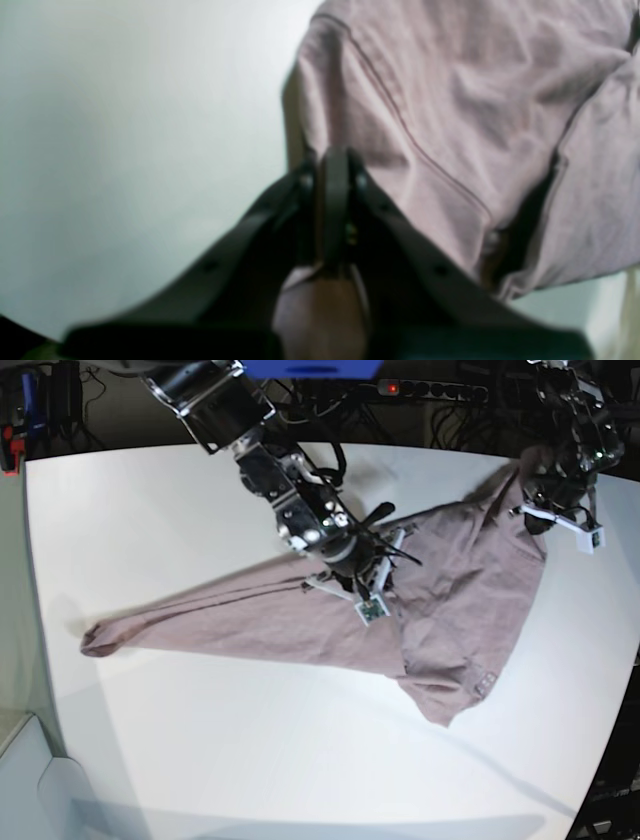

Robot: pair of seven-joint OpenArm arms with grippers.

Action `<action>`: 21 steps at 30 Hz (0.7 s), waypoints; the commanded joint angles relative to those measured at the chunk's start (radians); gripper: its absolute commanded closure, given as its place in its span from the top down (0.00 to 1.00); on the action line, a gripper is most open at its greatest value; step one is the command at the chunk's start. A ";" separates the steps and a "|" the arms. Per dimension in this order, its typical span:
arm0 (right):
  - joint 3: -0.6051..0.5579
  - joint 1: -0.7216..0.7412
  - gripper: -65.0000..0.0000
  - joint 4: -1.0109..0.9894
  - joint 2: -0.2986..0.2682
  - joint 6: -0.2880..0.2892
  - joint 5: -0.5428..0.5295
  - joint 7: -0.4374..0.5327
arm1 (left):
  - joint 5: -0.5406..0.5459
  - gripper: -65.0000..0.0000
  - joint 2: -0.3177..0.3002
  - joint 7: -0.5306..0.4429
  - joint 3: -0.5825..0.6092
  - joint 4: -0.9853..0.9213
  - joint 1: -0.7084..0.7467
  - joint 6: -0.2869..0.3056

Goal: Layout the t-shirt on the table in an organized manner, then fold the t-shirt properly
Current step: 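Lift the shirt with both grippers and spread it across the table, then drag the held shirt edge with the right gripper away from the left gripper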

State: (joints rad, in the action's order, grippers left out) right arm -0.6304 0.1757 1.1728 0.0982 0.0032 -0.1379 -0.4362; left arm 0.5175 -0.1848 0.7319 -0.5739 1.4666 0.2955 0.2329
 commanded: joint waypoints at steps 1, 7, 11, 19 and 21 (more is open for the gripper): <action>0.004 0.026 0.00 0.034 -0.010 -0.002 0.004 0.014 | -0.043 0.00 0.008 0.114 0.007 -0.019 0.021 -0.008; 0.007 0.026 0.00 0.235 -0.102 -0.002 0.004 -0.010 | -0.043 0.00 0.000 0.114 0.007 -0.019 0.018 -0.008; 0.063 0.023 0.00 0.371 -0.167 -0.002 0.001 -0.077 | -0.043 0.00 -0.006 0.114 0.007 -0.017 0.017 -0.008; 0.194 -0.081 0.00 0.595 -0.329 -0.001 -0.001 -0.085 | -0.043 0.00 -0.006 0.114 0.007 -0.017 0.001 -0.008; 0.252 -0.126 0.00 0.658 -0.364 -0.001 -0.001 -0.083 | -0.043 0.00 -0.006 0.114 0.007 -0.017 -0.003 -0.008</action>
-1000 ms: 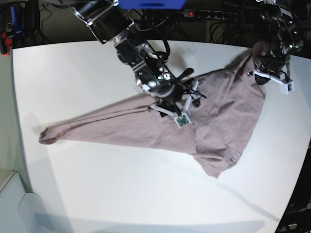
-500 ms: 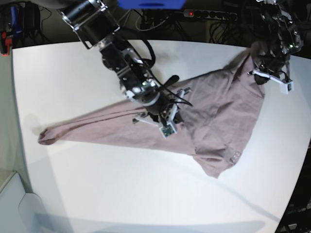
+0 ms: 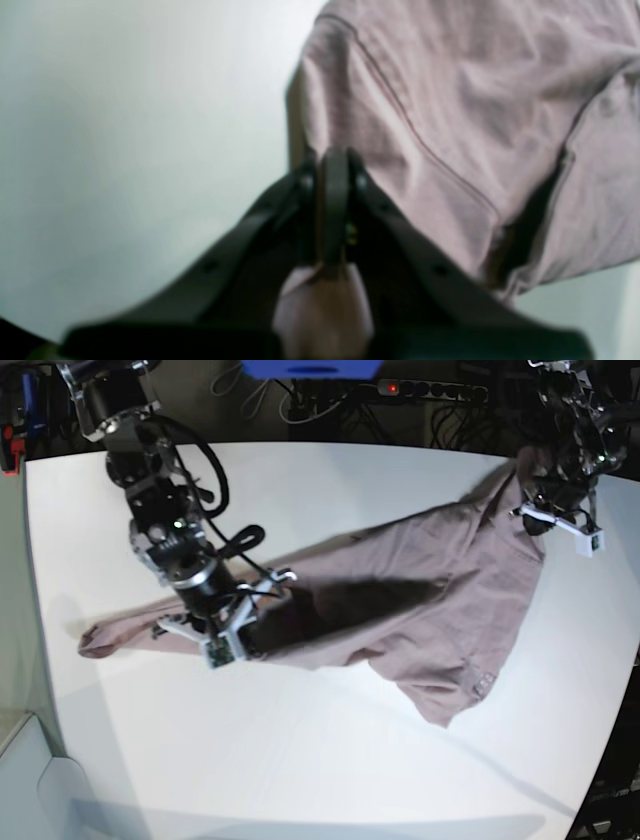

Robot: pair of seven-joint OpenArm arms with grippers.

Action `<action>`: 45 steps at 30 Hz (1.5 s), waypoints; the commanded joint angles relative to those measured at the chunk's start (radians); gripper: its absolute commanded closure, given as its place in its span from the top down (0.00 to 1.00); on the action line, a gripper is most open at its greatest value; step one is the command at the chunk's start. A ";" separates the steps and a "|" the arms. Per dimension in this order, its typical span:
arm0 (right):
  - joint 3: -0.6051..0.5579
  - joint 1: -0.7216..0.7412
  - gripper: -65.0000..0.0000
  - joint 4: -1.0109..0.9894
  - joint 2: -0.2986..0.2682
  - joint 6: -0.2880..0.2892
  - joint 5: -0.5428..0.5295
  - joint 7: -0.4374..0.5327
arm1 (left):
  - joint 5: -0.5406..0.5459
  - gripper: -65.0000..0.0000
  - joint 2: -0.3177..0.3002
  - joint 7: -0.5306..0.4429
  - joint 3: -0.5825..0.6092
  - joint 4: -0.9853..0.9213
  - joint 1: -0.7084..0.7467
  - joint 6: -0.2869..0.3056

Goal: Layout the t-shirt on the table in an organized manner, then fold the t-shirt properly
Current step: 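Drag the held shirt edge with the right gripper away from the left gripper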

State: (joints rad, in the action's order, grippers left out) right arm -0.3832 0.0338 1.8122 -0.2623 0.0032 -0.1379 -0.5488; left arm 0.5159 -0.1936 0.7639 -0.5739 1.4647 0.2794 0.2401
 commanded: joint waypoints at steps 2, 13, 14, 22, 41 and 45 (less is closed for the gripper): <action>0.068 -0.028 0.00 0.079 -0.025 0.001 -0.001 0.029 | -0.041 0.00 0.003 0.082 0.007 -0.015 0.010 -0.015; 0.435 -0.170 0.00 0.209 -0.038 0.004 -0.001 0.032 | -0.041 0.00 -0.030 0.082 0.007 -0.015 -0.013 -0.015; 0.458 -0.176 0.00 0.217 -0.038 0.004 -0.001 0.032 | -0.041 0.00 -0.030 0.082 0.007 -0.015 -0.013 -0.015; 0.554 -0.252 0.00 0.228 -0.035 0.004 -0.001 0.032 | -0.041 0.00 -0.031 0.082 0.007 -0.017 -0.015 -0.015; 0.419 -0.766 0.00 0.232 -0.128 0.004 0.002 0.404 | -0.032 0.00 -0.060 0.093 -0.047 0.060 -0.134 -0.015; 0.356 -0.808 0.00 0.231 -0.159 0.004 0.002 0.399 | -0.032 0.00 -0.060 0.125 -0.048 0.080 -0.162 -0.015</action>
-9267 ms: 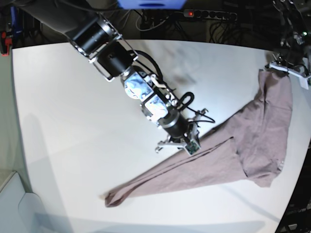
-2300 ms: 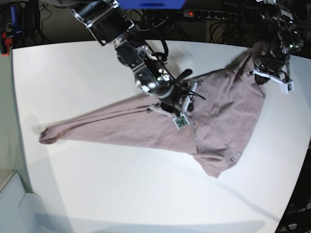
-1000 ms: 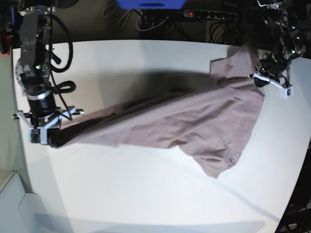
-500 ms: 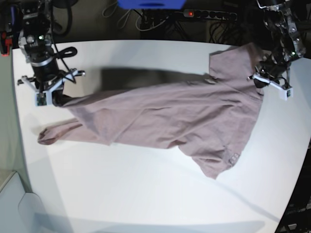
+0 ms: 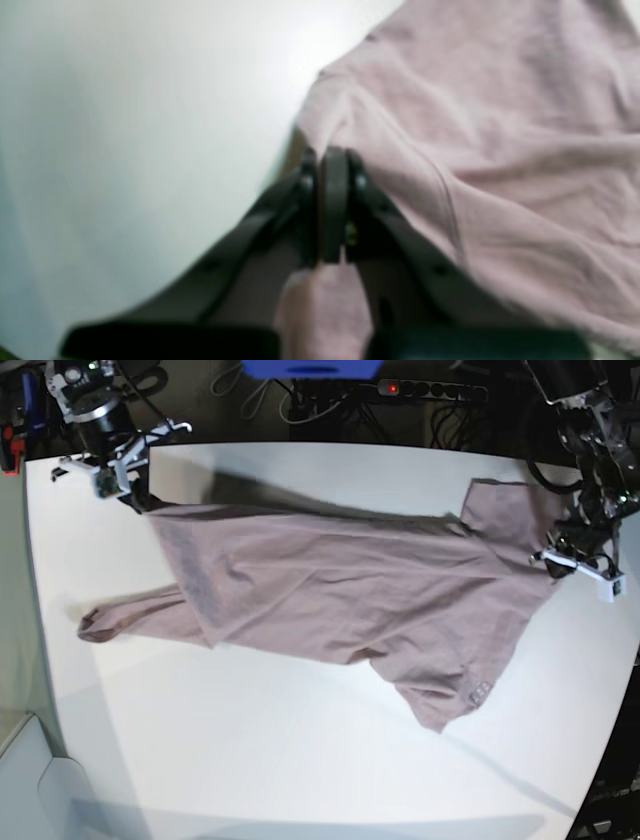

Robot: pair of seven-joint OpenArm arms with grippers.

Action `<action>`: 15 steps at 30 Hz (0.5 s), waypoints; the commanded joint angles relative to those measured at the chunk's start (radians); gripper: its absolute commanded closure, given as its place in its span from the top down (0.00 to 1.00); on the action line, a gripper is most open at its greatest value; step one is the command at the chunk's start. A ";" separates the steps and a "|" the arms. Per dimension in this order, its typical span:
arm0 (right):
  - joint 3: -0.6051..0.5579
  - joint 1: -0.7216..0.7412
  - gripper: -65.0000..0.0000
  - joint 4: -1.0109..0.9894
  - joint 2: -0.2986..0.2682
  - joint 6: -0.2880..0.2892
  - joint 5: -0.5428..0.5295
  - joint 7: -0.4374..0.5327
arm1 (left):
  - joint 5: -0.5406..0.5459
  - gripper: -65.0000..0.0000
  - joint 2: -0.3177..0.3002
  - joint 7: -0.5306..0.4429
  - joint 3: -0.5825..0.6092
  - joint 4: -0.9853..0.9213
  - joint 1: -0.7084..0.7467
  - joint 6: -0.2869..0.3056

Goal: Layout the t-shirt on the table in an organized manner, then fold the t-shirt properly
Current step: 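Drag the held shirt edge with the right gripper away from the left gripper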

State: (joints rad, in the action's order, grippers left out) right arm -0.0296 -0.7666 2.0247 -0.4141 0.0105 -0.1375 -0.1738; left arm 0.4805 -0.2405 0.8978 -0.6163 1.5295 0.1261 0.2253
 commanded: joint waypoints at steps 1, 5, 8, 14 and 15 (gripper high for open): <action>-0.011 -0.015 0.00 0.018 -0.007 -0.004 0.003 0.023 | 0.004 0.00 -0.013 0.007 -0.006 0.016 -0.023 0.000; -0.043 -0.017 0.00 0.012 -0.007 -0.004 0.011 -0.005 | 0.004 0.00 -0.010 0.025 -0.003 0.016 -0.044 0.000; -0.076 0.009 0.00 0.014 -0.007 -0.004 0.071 -0.103 | 0.004 0.00 -0.009 0.025 -0.003 0.016 -0.044 0.000; -0.146 0.108 0.00 0.006 -0.006 -0.004 0.140 -0.336 | 0.004 0.00 -0.009 0.022 -0.006 0.013 -0.041 0.001; -0.148 0.118 0.00 0.006 -0.006 -0.004 0.140 -0.353 | 0.004 0.00 -0.009 0.022 -0.006 0.013 -0.039 0.001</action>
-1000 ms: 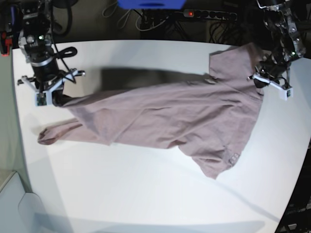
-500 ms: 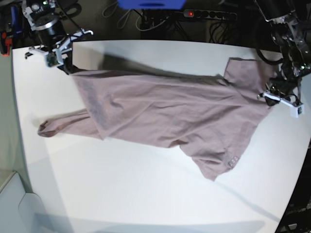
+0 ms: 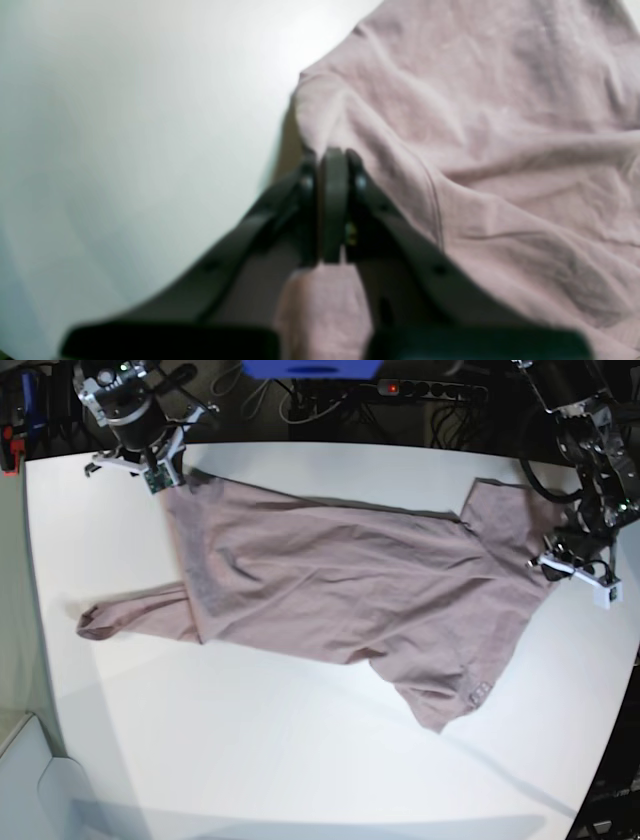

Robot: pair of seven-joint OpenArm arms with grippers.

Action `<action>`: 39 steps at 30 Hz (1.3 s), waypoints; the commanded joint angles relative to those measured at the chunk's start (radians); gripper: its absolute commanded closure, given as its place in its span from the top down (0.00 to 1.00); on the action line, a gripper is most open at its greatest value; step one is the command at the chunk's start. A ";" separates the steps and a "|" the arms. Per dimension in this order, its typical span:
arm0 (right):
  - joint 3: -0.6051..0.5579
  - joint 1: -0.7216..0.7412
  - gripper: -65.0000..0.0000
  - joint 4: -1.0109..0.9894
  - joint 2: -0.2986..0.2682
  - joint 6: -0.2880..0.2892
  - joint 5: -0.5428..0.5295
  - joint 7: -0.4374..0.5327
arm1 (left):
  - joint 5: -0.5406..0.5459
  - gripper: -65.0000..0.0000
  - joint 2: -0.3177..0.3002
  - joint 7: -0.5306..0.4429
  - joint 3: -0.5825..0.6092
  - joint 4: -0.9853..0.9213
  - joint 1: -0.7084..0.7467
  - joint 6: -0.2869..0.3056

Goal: Layout the t-shirt on the table in an organized manner, then fold the t-shirt properly
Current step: 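Drag the held shirt edge with the right gripper away from the left gripper, then regrasp the shirt hem with the right gripper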

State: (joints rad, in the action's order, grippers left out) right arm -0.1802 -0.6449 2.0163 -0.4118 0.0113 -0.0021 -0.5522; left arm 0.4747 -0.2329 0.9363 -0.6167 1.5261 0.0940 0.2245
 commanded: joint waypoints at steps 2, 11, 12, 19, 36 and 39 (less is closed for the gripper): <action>0.003 0.007 0.00 0.014 -0.008 -0.004 0.006 0.004 | 0.009 0.00 -0.016 -0.016 -0.007 0.017 -0.006 0.002; 0.011 0.010 0.00 0.014 -0.005 -0.004 0.007 -0.004 | 0.009 0.00 -0.016 -0.016 -0.007 0.015 -0.004 0.002; 0.011 0.010 0.00 0.014 -0.005 -0.004 0.007 -0.004 | 0.009 0.00 -0.016 -0.016 -0.007 0.015 -0.004 0.002; 0.012 0.017 0.02 0.014 -0.003 -0.004 0.006 -0.006 | 0.009 0.00 -0.016 -0.016 -0.007 0.015 -0.004 0.002; 0.224 0.029 0.64 0.021 0.086 -0.009 0.004 0.004 | 0.011 0.00 -0.016 -0.007 -0.009 0.023 -0.006 0.002; 0.279 0.121 0.65 0.013 0.080 -0.006 0.004 -0.006 | 0.011 0.00 -0.018 -0.007 -0.007 0.035 -0.007 0.002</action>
State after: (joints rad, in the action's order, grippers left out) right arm 0.0978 -0.5316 2.0117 -0.3206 0.0093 0.0017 -0.5941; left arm 0.4759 -0.2356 0.9428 -0.6201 1.5414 0.0986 0.2249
